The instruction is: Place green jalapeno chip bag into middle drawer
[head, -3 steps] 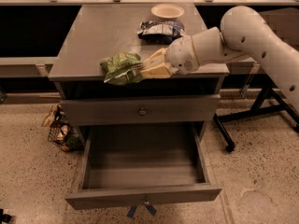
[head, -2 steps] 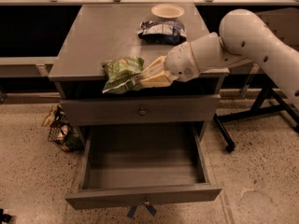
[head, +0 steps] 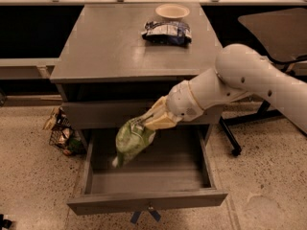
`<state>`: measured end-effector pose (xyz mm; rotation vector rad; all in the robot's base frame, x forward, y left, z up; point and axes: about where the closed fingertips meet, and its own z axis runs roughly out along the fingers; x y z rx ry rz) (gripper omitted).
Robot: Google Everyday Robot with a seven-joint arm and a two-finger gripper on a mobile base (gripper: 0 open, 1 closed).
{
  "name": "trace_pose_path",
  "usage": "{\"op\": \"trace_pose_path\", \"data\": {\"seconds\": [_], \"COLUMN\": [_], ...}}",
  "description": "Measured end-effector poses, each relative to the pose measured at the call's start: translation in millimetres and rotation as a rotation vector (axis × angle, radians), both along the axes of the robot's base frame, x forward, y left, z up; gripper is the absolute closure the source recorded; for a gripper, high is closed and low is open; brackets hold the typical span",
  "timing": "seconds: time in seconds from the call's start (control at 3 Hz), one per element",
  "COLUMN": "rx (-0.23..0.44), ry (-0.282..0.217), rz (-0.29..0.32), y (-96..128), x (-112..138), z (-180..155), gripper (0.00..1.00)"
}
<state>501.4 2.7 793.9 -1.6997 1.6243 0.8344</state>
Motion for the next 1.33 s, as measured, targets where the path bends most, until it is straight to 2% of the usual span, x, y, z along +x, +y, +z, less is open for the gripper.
{"op": "trace_pose_path", "data": {"seconds": [0.33, 0.67, 1.0, 1.33], "rx": [-0.096, -0.195, -0.195, -0.196], "ry": [0.026, 0.008, 0.008, -0.029], "rz": [-0.006, -0.013, -0.013, -0.069], "y": [-4, -10, -10, -20], "x": [-14, -4, -4, 14], "z": [-50, -93, -93, -110], "gripper": [1.00, 1.00, 1.00, 1.00]}}
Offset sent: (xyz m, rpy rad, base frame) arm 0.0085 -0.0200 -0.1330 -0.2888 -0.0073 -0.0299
